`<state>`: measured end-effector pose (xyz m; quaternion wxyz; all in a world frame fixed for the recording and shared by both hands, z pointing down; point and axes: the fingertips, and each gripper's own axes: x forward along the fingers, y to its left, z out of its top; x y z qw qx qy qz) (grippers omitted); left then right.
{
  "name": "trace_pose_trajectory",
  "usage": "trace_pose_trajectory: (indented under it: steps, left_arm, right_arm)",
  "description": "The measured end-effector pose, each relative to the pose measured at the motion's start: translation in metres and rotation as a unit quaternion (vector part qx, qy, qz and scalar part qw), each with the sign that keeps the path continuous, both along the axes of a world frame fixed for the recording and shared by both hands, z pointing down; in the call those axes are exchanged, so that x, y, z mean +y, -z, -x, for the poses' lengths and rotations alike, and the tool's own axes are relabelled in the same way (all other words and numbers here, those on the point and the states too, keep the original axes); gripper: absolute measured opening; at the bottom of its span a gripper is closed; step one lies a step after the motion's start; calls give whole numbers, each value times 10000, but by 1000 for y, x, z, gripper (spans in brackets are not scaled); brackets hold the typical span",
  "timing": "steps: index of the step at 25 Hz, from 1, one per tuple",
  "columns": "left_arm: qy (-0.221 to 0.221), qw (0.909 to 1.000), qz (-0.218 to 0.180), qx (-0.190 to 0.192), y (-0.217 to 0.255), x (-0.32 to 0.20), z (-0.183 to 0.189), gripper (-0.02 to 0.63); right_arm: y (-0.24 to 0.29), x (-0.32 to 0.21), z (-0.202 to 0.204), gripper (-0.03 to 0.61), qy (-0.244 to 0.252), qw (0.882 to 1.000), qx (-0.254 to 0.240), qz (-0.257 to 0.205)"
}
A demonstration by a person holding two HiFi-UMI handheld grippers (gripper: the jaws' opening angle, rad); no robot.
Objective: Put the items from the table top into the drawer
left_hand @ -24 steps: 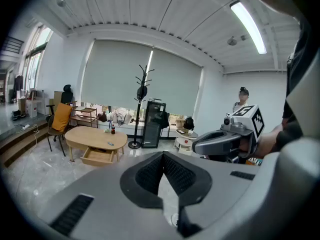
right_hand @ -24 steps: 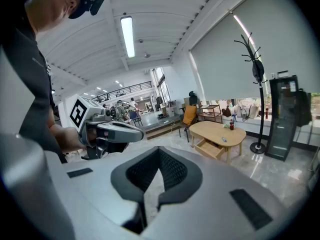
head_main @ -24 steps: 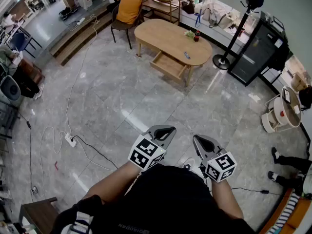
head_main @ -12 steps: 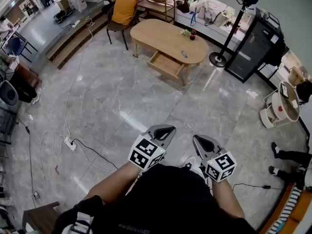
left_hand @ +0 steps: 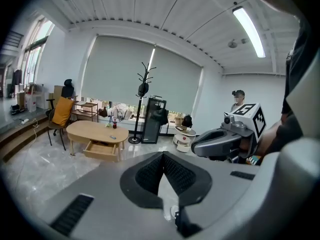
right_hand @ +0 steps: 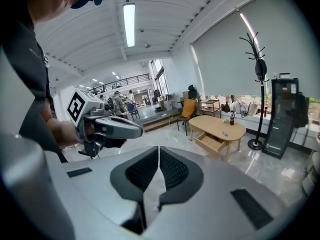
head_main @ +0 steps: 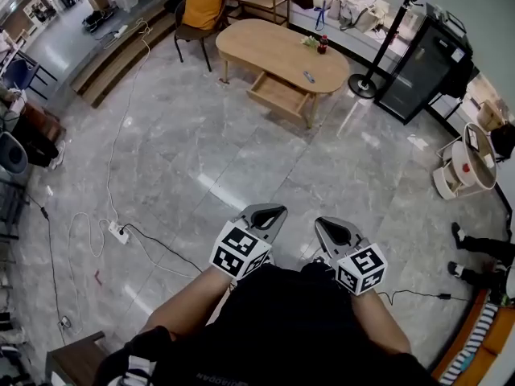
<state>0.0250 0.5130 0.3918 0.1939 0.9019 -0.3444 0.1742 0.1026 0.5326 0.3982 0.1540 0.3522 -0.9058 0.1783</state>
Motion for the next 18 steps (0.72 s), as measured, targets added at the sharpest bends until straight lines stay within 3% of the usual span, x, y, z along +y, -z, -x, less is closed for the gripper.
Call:
trace_pose_trajectory:
  steps: [7, 12, 18]
  left_arm:
    - [400, 9986, 318, 125, -17, 3, 39, 2]
    - [635, 9971, 361, 201, -24, -12, 51, 2]
    - [898, 9951, 402, -52, -25, -61, 82, 2]
  right_arm:
    - [-4, -6, 43, 5, 560, 9983, 68, 166]
    - [-9, -34, 64, 5, 740, 9971, -16, 179]
    - [-8, -100, 92, 5, 902, 9955, -256, 145]
